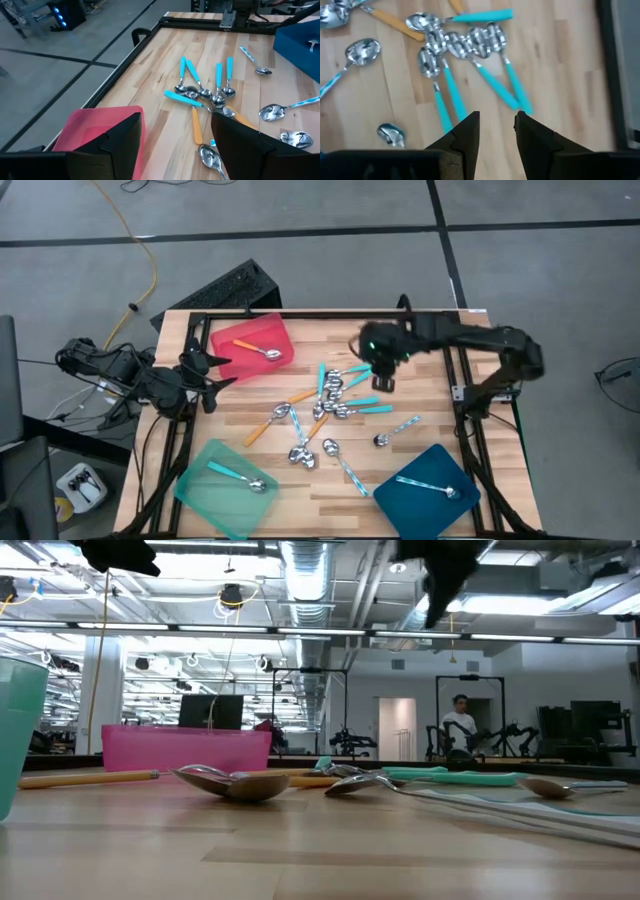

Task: Sort silverware by color (type)
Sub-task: Put the blue spoon into the light blue bin

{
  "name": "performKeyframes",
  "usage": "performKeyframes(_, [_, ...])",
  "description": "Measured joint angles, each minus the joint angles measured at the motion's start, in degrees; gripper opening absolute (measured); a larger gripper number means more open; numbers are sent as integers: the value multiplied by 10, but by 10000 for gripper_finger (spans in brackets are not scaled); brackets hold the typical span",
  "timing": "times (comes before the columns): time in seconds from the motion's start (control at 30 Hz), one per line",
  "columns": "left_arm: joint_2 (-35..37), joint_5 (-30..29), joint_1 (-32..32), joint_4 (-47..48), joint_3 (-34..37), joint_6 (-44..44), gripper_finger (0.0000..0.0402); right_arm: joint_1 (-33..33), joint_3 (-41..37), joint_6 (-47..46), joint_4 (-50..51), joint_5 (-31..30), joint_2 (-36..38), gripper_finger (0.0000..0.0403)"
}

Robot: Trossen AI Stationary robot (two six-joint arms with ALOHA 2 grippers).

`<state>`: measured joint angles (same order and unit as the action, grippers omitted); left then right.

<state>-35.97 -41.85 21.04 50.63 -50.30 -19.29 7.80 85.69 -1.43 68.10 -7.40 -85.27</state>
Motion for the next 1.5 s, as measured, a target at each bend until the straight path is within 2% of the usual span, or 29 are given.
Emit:
performKeyframes(0.2, [0, 0, 0, 0, 0, 0, 226, -46, -225, -98, -199, -2, 89, 145])
performKeyframes(0.3, [0, -1, 0, 0, 0, -1, 226, -78, -314, -144, -337, -2, 107, 145])
performKeyframes(0.43, [0, -6, 0, -1, 0, -1, 226, -119, -395, -203, -530, -17, 85, 145])
performKeyframes(0.53, [0, -6, 0, -1, 0, -1, 226, -155, -407, -228, -624, -51, 32, 145])
performKeyframes(0.67, [0, -7, 0, -1, 0, -2, 226, -192, -367, -241, -618, -79, -47, 145])
performKeyframes(0.8, [0, -9, 0, -1, 0, -2, 226, -207, -298, -233, -512, -92, -91, 145])
performKeyframes(0.9, [0, -9, 0, -1, 0, -2, 226, -209, -259, -196, -433, -117, -94, 144])
performKeyframes(1.03, [0, -9, 0, -1, 0, 0, 226, -200, -265, -141, -372, -147, -70, 140])
performKeyframes(1.17, [0, -9, 0, 0, 0, 0, 226, -167, -303, -98, -372, -141, -34, 137])
performKeyframes(1.27, [0, -10, 0, -1, 0, 0, 226, -136, -327, -88, -391, -110, -29, 142])
performKeyframes(1.4, [0, -14, 0, -1, 0, 0, 226, -103, -350, -72, -451, -49, -43, 161])
performKeyframes(1.5, [0, -22, 0, -1, 0, 4, 226, -86, -357, -45, -484, -29, -55, 184])
